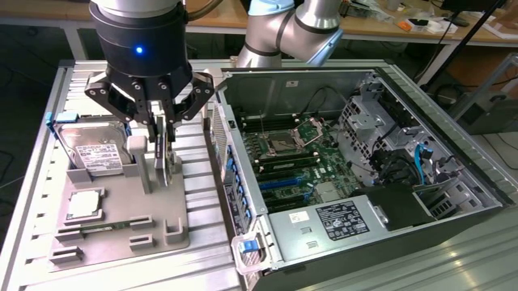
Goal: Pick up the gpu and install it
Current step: 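Pick up the gpu and move the gpu toward the slot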
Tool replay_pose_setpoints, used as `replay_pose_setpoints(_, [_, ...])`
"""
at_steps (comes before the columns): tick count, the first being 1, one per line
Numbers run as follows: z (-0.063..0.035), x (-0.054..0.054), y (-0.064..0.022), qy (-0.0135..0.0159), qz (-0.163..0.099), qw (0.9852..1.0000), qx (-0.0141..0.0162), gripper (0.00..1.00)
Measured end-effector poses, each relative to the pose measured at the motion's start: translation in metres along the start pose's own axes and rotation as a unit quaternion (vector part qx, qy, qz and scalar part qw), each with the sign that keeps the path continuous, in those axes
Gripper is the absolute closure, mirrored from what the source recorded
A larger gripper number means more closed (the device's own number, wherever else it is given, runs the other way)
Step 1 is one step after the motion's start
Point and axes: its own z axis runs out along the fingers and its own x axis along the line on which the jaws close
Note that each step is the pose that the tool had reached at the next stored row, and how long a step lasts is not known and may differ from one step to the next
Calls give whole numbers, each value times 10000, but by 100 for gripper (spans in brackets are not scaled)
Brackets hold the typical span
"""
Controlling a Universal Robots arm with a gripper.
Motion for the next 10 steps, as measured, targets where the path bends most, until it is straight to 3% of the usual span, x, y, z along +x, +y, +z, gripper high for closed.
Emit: replay_pose_setpoints(10, [-39, -1, 2, 2, 0, 10000, 0, 73])
